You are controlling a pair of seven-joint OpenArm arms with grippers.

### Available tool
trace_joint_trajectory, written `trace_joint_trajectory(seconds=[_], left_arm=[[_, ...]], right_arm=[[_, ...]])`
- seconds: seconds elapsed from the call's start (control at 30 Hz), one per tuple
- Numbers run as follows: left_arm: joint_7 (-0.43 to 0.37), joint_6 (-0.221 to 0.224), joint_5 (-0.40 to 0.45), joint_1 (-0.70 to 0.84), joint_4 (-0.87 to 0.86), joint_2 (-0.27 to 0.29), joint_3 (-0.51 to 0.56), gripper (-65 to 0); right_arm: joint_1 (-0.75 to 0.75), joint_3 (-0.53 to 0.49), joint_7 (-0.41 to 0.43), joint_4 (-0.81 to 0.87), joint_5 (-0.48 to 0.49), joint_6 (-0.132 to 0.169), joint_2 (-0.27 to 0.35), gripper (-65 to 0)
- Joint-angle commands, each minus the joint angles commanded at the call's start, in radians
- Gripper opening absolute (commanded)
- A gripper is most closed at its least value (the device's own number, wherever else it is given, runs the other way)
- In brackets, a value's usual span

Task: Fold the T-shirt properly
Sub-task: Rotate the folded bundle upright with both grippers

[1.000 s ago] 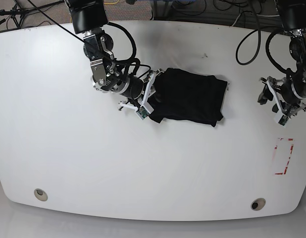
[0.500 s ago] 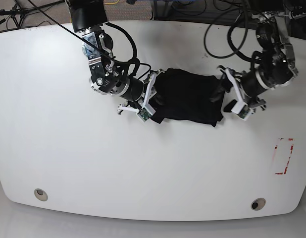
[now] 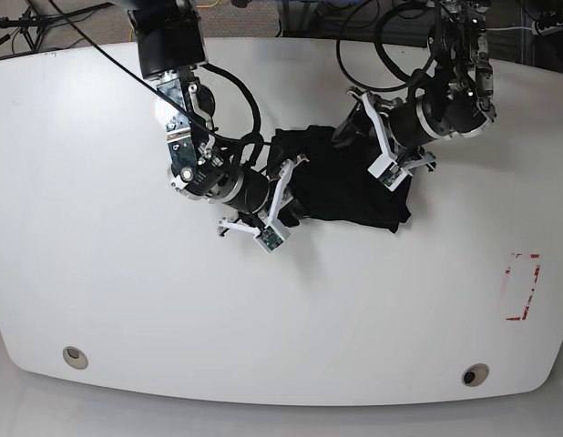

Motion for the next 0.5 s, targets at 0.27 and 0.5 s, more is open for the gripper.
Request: trace_joint_trajectory(seconds=[0.27,0.5], left_arm=[[-0.012,0.002,0.121,-0.009,-0.098,-0.014,-0.061,-33.1],[-0.098,0.002,0.212,-0.095,-0.239,-0.014,-0.055,-33.2]], right_arm=[[0.006,-0.002,0.13,-0.144,0.0,0.002,0.041,-54.9],[-0.035,-0.002,0.19,-0.183,0.0,0.002,0.075,-55.0]])
